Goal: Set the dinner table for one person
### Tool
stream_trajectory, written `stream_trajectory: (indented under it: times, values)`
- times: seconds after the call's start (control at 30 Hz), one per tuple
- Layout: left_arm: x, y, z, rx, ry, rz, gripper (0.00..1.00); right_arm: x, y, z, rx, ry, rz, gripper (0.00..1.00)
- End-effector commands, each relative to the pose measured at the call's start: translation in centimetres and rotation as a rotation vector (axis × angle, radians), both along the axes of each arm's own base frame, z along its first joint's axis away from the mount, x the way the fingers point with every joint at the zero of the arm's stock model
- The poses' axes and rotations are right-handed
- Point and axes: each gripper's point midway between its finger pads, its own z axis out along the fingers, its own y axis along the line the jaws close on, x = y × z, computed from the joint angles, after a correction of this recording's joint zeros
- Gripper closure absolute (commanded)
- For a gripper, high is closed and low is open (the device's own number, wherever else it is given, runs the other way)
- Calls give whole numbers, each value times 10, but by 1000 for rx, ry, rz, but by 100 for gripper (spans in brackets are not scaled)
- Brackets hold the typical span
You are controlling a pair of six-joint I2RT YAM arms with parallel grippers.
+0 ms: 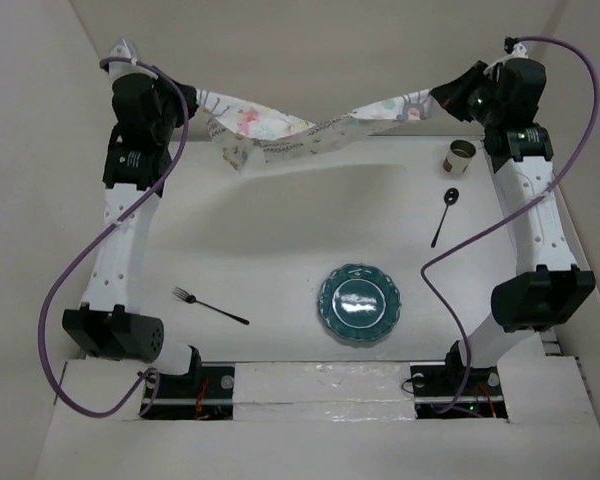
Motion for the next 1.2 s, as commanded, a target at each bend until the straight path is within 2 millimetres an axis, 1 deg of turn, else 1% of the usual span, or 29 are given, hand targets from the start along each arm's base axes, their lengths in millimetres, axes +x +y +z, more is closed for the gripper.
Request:
stream_trajectory:
  times: [0.0, 0.03, 0.07, 0.1, 0.13, 0.17, 0.2, 0.23, 0.27, 0.3, 0.33, 0.37, 0.4, 0.43, 0.47, 0.5, 0.53, 0.57, 0.63, 0.7, 0.73, 0.8, 0.83, 0.87, 1.0, 1.17]
  values:
    - [-35, 18, -18, 8, 10, 37, 100, -21, -4, -28, 0, 41, 29, 100]
    - [-37, 23, -72, 29, 113, 65, 100, -26, -4, -79, 0, 135, 32, 100]
    - [-41, 26, -93, 38, 144, 75, 100, -34, -3, -101, -4, 171, 38, 100]
    - [-53, 28, -103, 47, 149, 81, 100, -45, -4, -118, -19, 191, 41, 100]
    - [-60, 32, -159, 59, 255, 79, 100, -56, -9, -174, -18, 303, 29, 100]
    - [-64, 31, -183, 63, 289, 75, 100, -64, -9, -199, -16, 356, 28, 100]
    - [-69, 34, -202, 53, 323, 80, 100, -70, -9, -221, -10, 401, 40, 100]
    - [-81, 31, -246, 55, 413, 60, 100, -74, -14, -240, -5, 438, 30, 100]
    - [-83, 29, -264, 50, 434, 48, 100, -84, -14, -268, -2, 499, 31, 100]
    - [-85, 26, -285, 33, 478, 39, 100, -86, -15, -280, -5, 528, 27, 100]
    - [-92, 25, -311, 34, 530, 34, 100, -89, -15, -301, -8, 589, 26, 100]
    - [-95, 19, -326, 19, 562, 4, 100, -90, -20, -312, -10, 620, 14, 100]
    - [-99, 17, -347, 14, 617, -3, 100, -91, -22, -321, -22, 645, 13, 100]
    - [-105, 14, -363, 5, 663, -19, 100, -92, -22, -332, -26, 679, 13, 100]
    - [-107, 14, -373, 6, 689, -18, 100, -94, -23, -338, -31, 696, 12, 100]
    - [-110, 14, -387, 3, 732, -17, 100, -96, -25, -343, -40, 711, 6, 100]
    - [-115, 14, -396, 2, 763, -21, 100, -99, -25, -348, -46, 732, 10, 100]
    - [-118, 14, -399, 6, 777, -21, 100, -101, -25, -350, -48, 738, 14, 100]
    - [-126, 16, -404, 12, 799, -11, 100, -111, -28, -359, -70, 771, 10, 100]
    - [-130, 19, -401, 24, 794, -3, 100, -117, -29, -361, -81, 779, 5, 100]
    - [-135, 22, -404, 37, 813, 11, 100, -126, -29, -368, -83, 806, 8, 100]
    - [-140, 25, -406, 49, 830, 18, 100, -134, -29, -371, -87, 816, 10, 100]
    - [-144, 25, -409, 54, 846, 14, 100, -142, -28, -378, -86, 842, 16, 100]
    - [-145, 32, -410, 76, 851, 45, 100, -146, -28, -381, -86, 851, 19, 100]
    - [-156, 33, -415, 89, 885, 43, 100, -162, -27, -389, -86, 880, 20, 100]
    - [-168, 33, -422, 84, 914, 41, 100, -170, -31, -390, -110, 889, 3, 100]
